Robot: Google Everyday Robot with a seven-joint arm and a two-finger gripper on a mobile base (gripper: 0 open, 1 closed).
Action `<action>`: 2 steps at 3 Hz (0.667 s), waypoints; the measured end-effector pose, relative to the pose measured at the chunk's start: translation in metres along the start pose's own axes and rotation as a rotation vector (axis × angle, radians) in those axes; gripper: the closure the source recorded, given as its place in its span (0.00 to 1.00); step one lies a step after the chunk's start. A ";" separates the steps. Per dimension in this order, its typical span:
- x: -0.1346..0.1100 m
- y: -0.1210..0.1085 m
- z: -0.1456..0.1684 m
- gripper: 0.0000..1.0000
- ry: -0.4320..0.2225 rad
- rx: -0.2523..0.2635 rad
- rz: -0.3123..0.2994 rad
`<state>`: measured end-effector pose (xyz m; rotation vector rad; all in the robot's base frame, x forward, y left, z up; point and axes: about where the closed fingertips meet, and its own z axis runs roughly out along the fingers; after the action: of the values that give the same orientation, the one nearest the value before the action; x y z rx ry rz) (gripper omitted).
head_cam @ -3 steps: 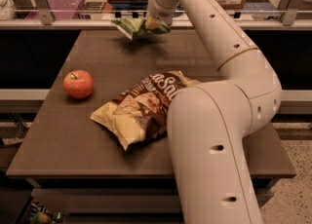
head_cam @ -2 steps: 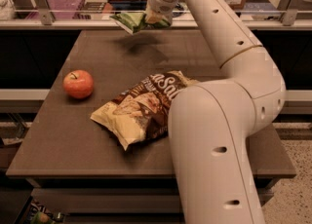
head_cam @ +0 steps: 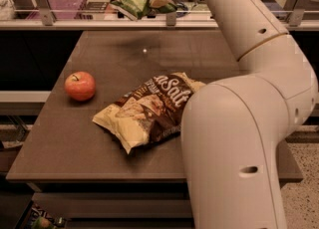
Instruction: Pick green jalapeno chip bag
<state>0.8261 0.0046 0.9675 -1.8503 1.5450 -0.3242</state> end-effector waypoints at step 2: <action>-0.008 -0.017 -0.041 1.00 0.020 0.090 -0.020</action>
Offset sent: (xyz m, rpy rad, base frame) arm -0.0287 -0.0131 0.0685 0.0043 -0.1663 -0.0368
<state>0.8125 -0.0011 1.0104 -1.7986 1.5023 -0.4158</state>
